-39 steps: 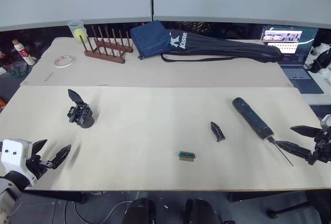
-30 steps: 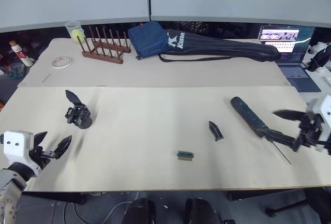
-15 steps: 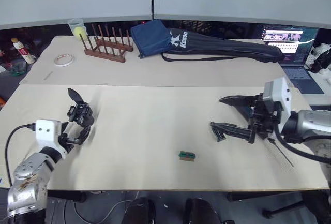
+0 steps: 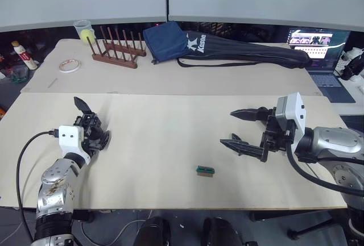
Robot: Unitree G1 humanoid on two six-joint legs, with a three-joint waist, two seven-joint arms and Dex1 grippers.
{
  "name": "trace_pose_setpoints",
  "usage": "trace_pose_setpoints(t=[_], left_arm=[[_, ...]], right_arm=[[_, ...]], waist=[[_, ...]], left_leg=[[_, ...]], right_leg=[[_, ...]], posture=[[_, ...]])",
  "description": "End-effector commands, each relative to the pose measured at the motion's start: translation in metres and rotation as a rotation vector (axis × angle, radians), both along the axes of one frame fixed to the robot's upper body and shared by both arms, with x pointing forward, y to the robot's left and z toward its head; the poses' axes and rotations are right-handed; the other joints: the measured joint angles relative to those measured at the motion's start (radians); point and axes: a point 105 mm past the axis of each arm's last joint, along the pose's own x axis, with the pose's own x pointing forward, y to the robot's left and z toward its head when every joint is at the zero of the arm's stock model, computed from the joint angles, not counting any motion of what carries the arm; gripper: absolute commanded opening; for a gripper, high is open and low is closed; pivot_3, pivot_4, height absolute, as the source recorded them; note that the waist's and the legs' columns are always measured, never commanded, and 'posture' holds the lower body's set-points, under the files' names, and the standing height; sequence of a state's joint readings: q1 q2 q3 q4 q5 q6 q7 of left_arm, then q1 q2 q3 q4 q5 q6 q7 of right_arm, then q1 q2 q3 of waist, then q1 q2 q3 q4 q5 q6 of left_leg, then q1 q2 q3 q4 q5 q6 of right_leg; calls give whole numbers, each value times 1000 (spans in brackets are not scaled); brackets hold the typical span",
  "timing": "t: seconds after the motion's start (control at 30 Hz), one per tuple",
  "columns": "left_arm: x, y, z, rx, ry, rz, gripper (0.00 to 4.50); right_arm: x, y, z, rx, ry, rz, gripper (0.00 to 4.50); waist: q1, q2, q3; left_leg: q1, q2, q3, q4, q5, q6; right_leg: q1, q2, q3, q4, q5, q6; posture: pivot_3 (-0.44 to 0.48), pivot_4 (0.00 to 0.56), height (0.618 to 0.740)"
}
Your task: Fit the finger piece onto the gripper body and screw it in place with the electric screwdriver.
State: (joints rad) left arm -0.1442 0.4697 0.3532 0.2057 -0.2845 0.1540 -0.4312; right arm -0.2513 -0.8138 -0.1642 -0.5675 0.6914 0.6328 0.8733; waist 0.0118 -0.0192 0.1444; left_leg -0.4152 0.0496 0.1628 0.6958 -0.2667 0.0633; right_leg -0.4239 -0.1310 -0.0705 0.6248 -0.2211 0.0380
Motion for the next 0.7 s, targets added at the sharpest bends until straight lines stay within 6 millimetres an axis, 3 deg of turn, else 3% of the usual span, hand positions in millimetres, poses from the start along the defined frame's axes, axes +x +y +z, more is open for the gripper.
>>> trace_pose_setpoints(t=[0.03, 0.4, 0.57, 0.7], left_arm=[[1, -22, 18, 7, -79, -54, 2330], [-7, -137, 46, -52, -126, -141, 2313], [-2, -161, 38, -23, -106, -176, 2313], [4, -168, 29, -4, -91, -176, 2313]], right_arm=[[-6, 5, 4, 13, -25, 33, 4500], [-7, 9, -5, 17, -25, 27, 4500], [-7, 10, -8, 13, -20, 28, 4500], [-7, 9, -11, 3, -15, 24, 4500]], waist=[[1, 0, 0], [0, -4, 2], [-2, -4, 2], [0, -4, 2]], left_leg=[[0, 0, 0, 0, 0, 0], [-7, -2, -1, 6, 1, -2], [-6, -1, -1, 6, 0, 1], [-6, -1, -2, 6, 0, 3]], right_leg=[[0, 0, 0, 0, 0, 0], [-1, 0, 0, -3, 3, 6], [-1, 1, 0, -2, 4, 5], [-1, 1, 0, -1, 4, 4]], posture=[[0, 150, 740], [0, 150, 740], [0, 150, 740], [0, 150, 740]])
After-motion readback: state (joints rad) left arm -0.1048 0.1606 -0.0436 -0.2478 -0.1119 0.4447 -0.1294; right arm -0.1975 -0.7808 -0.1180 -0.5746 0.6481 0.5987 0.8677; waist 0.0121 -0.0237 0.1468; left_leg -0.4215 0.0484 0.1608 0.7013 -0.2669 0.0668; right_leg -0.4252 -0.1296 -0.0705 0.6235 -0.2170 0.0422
